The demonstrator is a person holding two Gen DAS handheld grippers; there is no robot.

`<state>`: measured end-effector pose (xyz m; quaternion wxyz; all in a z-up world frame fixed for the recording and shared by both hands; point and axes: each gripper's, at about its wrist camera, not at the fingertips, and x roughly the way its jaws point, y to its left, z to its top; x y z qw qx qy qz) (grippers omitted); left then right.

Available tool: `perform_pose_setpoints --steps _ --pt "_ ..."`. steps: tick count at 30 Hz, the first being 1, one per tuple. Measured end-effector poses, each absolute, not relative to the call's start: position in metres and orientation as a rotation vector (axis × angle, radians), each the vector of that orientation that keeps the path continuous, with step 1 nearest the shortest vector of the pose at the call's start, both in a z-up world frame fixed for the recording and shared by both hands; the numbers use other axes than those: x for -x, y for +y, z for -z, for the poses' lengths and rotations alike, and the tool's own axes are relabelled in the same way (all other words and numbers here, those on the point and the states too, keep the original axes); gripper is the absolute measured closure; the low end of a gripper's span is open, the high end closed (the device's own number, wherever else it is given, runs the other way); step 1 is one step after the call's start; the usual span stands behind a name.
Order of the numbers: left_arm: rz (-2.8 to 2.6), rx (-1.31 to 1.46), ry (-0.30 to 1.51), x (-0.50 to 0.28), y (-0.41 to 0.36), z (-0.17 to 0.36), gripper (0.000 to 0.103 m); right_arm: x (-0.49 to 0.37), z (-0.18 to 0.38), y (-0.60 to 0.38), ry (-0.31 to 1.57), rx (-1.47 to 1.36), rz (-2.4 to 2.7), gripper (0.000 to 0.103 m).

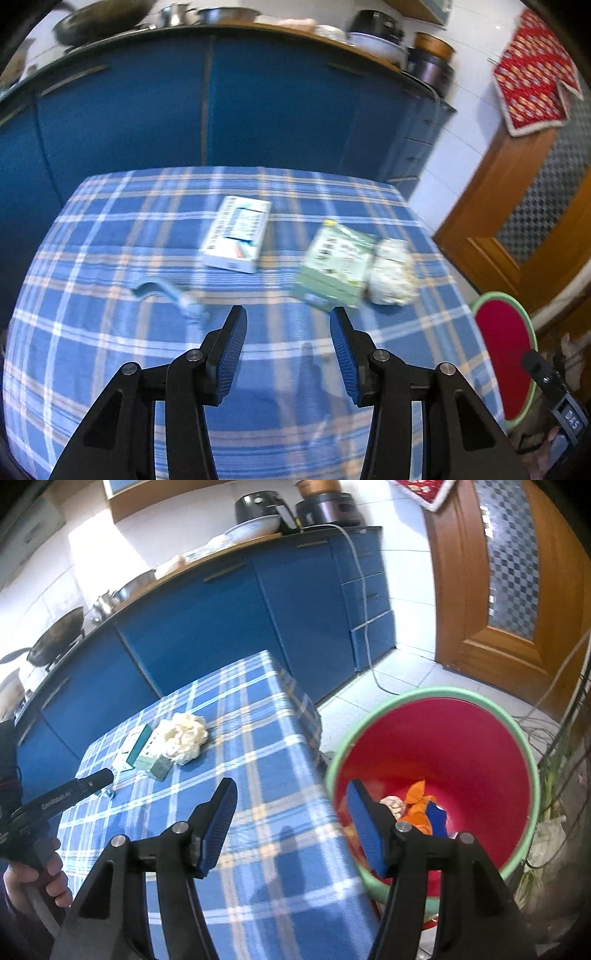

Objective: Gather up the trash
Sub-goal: 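Move both open tools back over the trash on the table, then grasp the blue plastic clip with the left tool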

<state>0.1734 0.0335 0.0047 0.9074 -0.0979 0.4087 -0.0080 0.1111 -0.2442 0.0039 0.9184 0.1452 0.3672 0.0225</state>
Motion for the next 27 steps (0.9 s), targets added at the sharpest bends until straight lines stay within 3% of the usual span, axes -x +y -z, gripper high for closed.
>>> perform_pose_setpoints --steps 3,27 --pt "-0.032 0.212 0.852 -0.178 0.050 0.001 0.047 -0.118 -0.007 -0.231 0.747 -0.277 -0.069 0.031" --pt "-0.133 0.370 0.892 -0.211 0.106 0.037 0.046 -0.217 0.009 -0.135 0.812 -0.165 -0.201 0.027"
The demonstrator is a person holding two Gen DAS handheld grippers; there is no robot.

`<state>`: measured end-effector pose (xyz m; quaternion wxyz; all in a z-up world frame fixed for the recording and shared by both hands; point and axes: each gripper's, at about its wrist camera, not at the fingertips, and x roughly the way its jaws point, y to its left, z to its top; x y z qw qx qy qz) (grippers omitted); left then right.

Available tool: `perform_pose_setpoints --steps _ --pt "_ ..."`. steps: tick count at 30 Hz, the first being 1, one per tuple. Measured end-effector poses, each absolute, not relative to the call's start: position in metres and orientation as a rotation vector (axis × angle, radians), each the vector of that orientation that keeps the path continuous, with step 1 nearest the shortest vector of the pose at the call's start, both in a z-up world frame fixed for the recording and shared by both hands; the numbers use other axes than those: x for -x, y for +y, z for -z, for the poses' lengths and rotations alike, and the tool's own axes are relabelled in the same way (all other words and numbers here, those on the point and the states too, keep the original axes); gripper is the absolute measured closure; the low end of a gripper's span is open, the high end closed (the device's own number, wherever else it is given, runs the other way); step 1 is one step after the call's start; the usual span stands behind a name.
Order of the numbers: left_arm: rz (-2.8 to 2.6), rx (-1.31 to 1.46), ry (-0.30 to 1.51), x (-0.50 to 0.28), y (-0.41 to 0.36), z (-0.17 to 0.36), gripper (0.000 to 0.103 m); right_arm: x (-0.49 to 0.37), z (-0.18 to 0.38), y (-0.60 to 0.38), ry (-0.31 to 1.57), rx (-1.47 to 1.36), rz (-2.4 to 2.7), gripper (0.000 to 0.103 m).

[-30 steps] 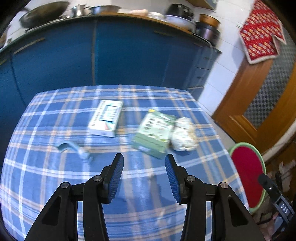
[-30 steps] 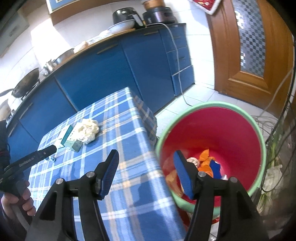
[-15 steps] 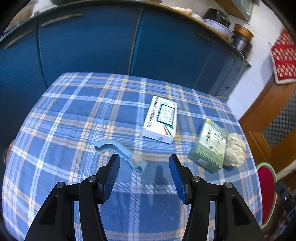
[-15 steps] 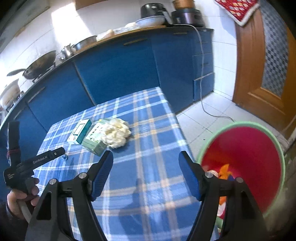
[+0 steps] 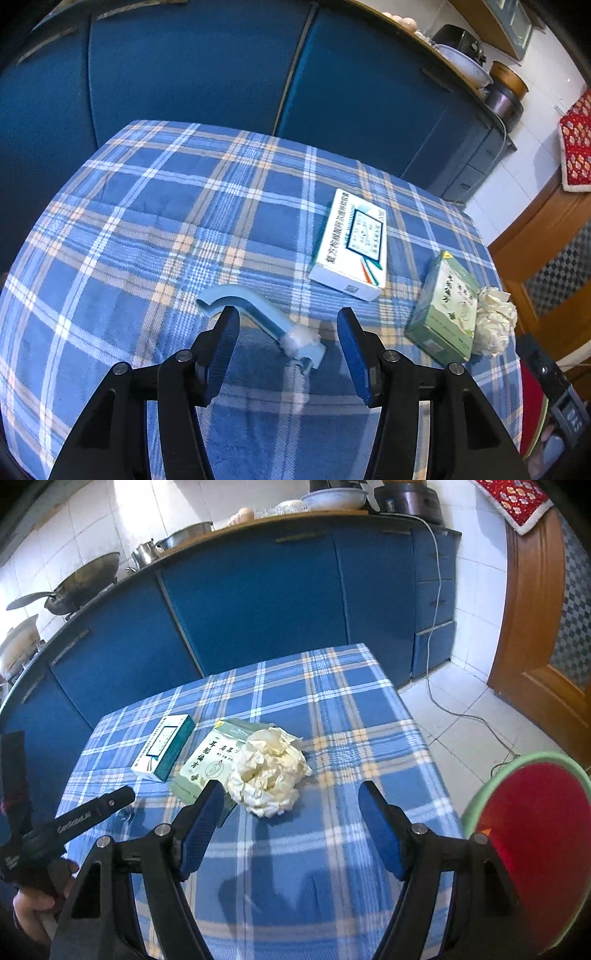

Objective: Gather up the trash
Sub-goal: 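Grasp the blue plastic clip with the left tool, then grasp the crumpled tissue with the right tool while the left tool holds the clip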

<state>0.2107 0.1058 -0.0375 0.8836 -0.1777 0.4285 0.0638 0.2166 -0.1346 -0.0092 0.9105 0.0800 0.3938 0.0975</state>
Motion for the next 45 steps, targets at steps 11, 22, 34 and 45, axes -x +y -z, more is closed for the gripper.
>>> perform_pose_setpoints --steps 11,22,34,45 --pt "-0.133 0.367 0.891 -0.205 0.116 0.039 0.068 -0.243 0.025 -0.127 0.860 -0.207 -0.213 0.027" --pt "-0.081 0.402 0.896 -0.197 0.119 0.040 0.087 -0.241 0.031 -0.123 0.855 -0.224 -0.281 0.057" --pt "-0.003 0.362 0.862 -0.178 0.099 0.024 0.088 -0.220 0.018 -0.130 0.809 -0.223 -0.305 0.064" --pt "0.083 0.327 0.820 -0.161 0.069 0.000 0.088 -0.178 -0.001 -0.151 0.765 -0.251 -0.303 0.064"
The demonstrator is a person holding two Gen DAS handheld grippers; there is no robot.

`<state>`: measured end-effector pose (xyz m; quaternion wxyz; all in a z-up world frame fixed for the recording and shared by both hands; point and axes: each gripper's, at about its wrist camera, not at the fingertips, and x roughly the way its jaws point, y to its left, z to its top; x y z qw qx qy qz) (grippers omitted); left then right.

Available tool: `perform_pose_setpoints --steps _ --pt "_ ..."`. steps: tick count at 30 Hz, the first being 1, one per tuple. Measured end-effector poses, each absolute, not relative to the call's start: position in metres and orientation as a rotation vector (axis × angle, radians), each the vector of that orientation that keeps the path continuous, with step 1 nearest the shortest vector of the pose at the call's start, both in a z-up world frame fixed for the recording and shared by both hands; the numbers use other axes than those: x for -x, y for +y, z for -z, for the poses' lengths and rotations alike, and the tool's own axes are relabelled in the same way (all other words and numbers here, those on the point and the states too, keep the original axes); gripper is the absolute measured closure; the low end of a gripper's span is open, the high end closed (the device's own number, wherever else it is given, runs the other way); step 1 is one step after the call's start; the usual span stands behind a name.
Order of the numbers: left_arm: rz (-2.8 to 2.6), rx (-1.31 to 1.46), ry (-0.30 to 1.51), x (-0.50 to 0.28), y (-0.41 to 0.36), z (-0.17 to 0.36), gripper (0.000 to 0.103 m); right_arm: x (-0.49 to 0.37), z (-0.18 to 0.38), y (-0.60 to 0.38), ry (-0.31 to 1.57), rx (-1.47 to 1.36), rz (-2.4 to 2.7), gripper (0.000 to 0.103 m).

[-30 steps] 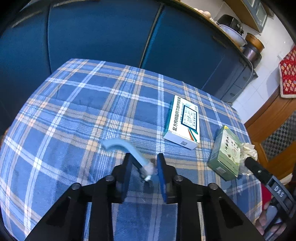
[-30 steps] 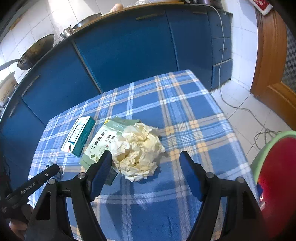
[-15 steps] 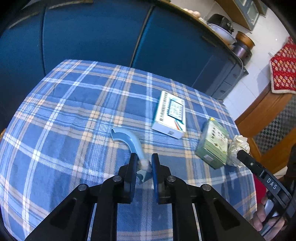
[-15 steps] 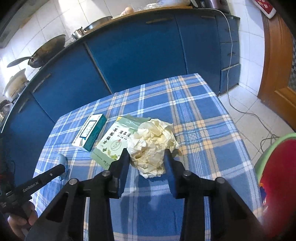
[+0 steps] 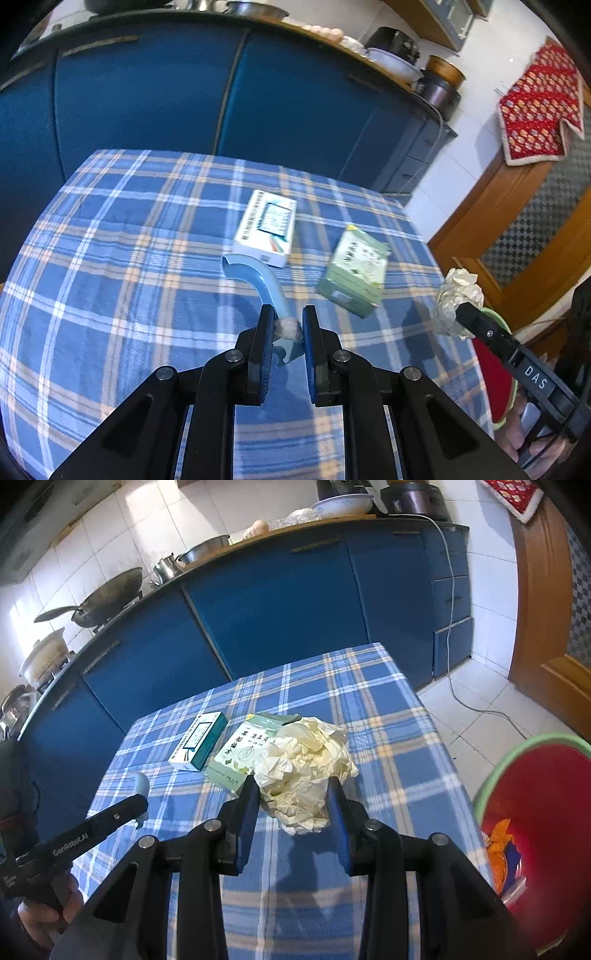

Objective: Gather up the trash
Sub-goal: 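Grasp the crumpled tissue with the right tool while the left tool holds the clip, then carry the clip in the left tool while the right tool carries the tissue over the bucket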

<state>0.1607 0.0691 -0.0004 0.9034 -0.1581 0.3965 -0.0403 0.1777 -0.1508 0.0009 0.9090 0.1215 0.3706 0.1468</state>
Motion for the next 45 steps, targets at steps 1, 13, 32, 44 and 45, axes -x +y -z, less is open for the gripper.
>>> perform_pose_setpoints --steps 1,13,32,44,45 --pt "0.089 0.325 0.816 -0.159 0.067 -0.001 0.088 -0.173 -0.002 -0.155 0.761 -0.259 -0.300 0.064" --pt "0.193 0.280 0.788 -0.144 0.024 -0.022 0.088 -0.130 -0.015 -0.196 0.722 -0.306 -0.242 0.064" --pt "0.381 0.172 0.772 -0.136 -0.069 -0.047 0.088 -0.081 -0.015 -0.268 0.700 -0.381 -0.090 0.064" --pt "0.509 0.080 0.799 -0.139 -0.143 -0.041 0.088 -0.064 -0.002 -0.317 0.718 -0.427 0.015 0.063" --pt "0.523 0.070 0.801 -0.140 -0.150 -0.039 0.088 -0.064 0.000 -0.318 0.721 -0.428 0.021 0.063"
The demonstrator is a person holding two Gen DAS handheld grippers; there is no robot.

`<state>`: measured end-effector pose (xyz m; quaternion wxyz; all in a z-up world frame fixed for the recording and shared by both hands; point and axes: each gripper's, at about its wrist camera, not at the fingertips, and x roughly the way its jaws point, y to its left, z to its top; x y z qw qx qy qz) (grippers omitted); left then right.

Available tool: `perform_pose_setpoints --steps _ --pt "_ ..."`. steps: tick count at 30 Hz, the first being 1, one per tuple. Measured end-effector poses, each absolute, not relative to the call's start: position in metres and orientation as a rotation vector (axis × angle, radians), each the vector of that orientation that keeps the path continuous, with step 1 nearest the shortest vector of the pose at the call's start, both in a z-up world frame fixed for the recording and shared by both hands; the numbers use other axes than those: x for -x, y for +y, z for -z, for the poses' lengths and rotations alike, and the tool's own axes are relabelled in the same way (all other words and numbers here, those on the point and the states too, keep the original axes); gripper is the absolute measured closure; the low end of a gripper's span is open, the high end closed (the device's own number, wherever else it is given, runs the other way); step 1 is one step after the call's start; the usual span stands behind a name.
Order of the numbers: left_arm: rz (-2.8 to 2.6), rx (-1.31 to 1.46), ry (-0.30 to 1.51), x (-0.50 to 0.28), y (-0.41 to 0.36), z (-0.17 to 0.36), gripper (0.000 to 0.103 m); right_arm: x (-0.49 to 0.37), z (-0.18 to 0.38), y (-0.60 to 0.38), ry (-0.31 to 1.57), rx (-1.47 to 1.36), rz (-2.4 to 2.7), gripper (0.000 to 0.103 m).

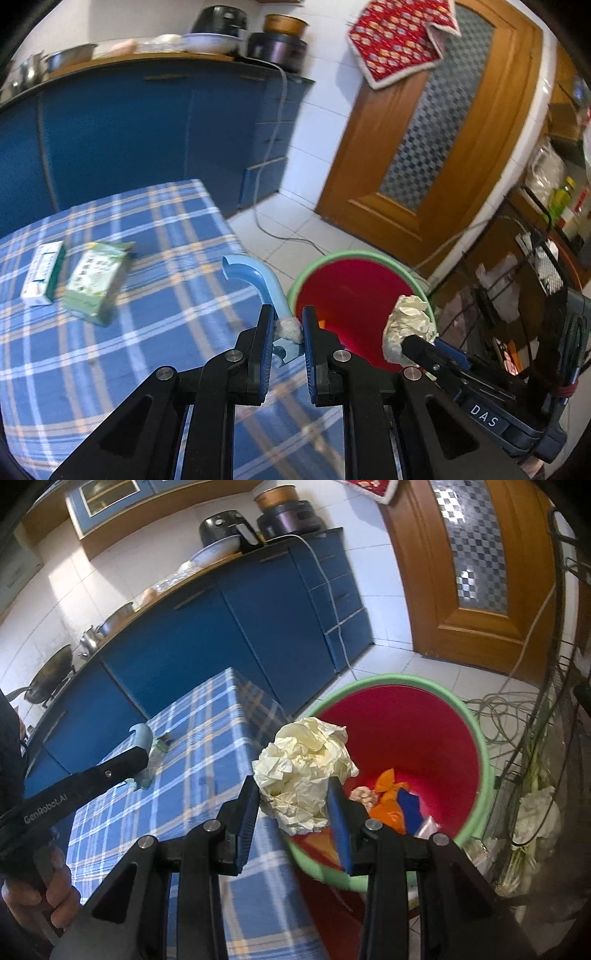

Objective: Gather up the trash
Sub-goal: 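Carry the clip in the left tool while the right tool carries the tissue over the bucket, then open the right tool dropping the tissue while the left tool drops the clip into the bucket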

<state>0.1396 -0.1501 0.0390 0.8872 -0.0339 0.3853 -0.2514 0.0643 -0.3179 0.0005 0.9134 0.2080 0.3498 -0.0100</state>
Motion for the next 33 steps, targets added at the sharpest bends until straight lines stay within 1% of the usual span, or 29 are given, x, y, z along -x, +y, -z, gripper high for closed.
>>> perform_pose_setpoints --steps 12,17,21,25,26,27,29,31,33 --pt "0.636 -0.017 0.887 -0.139 -0.212 -0.001 0.088 -0.057 0.020 -0.353 0.760 -0.470 0.095 0.063" --pt "0.658 -0.048 0.912 -0.140 -0.227 0.010 0.088 -0.057 0.028 -0.362 0.775 -0.487 0.113 0.062" --pt "0.660 -0.055 0.928 -0.143 -0.233 0.016 0.088 -0.058 0.034 -0.368 0.787 -0.499 0.123 0.059" --pt "0.660 -0.069 0.929 -0.143 -0.236 0.019 0.087 -0.058 0.038 -0.373 0.795 -0.515 0.128 0.058" --pt "0.661 -0.070 0.932 -0.144 -0.237 0.020 0.085 -0.058 0.039 -0.374 0.795 -0.524 0.130 0.058" --pt "0.661 -0.070 0.934 -0.144 -0.237 0.020 0.081 -0.057 0.040 -0.375 0.795 -0.529 0.133 0.058" --pt "0.658 -0.068 0.933 -0.144 -0.237 0.020 0.075 -0.057 0.041 -0.377 0.794 -0.538 0.137 0.055" --pt "0.652 -0.068 0.930 -0.144 -0.236 0.019 0.075 -0.057 0.041 -0.379 0.793 -0.544 0.139 0.053" --pt "0.649 -0.064 0.928 -0.144 -0.235 0.019 0.075 -0.056 0.041 -0.380 0.786 -0.551 0.142 0.046"
